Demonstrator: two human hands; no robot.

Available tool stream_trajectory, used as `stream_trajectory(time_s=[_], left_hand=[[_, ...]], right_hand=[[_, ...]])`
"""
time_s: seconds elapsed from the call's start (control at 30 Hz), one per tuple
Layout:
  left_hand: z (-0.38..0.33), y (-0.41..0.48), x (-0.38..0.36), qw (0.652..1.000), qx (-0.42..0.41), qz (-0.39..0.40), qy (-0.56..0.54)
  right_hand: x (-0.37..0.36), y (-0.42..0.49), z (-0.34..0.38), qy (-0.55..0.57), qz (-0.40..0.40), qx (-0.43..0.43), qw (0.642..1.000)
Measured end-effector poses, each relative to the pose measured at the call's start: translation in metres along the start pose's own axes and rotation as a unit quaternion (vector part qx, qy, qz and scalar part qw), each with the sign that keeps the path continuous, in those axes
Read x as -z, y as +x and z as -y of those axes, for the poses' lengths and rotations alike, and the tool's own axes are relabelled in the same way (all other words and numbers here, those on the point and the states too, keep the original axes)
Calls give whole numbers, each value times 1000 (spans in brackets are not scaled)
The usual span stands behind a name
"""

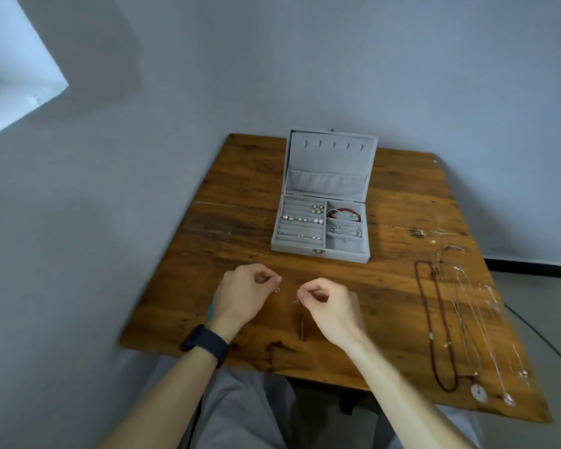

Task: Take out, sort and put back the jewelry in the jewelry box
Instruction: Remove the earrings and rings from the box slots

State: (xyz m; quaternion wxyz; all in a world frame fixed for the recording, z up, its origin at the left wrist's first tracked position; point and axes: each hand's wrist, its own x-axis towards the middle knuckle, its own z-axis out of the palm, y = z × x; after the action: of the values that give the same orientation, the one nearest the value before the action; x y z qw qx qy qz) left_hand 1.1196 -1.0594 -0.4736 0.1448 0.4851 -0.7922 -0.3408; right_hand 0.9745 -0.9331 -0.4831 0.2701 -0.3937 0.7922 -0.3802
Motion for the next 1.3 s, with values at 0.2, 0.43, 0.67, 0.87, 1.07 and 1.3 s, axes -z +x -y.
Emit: stream_trajectory(time_s=[0.2, 0.43, 0.67, 0.87, 1.07, 1.3], left_hand=[[1, 1, 3, 998, -9, 0, 69], [-2, 11, 2, 997, -13, 14, 81], [-5, 8, 2, 993, -30, -4, 116], [1, 5, 10, 992, -41, -9, 121], [5, 0, 11, 987, -70, 14, 145], [2, -3, 8, 985, -73, 13, 158]], right_hand=[[-18, 10, 19, -109, -10, -7, 994], [-30, 29, 27, -153, -44, -24, 987], [-26, 30, 22, -130, -43, -11, 991], [-16, 19, 10, -96, -51, 16, 994], [-26, 12, 0, -128, -66, 78, 986], [-31, 11, -2, -127, -76, 94, 984]])
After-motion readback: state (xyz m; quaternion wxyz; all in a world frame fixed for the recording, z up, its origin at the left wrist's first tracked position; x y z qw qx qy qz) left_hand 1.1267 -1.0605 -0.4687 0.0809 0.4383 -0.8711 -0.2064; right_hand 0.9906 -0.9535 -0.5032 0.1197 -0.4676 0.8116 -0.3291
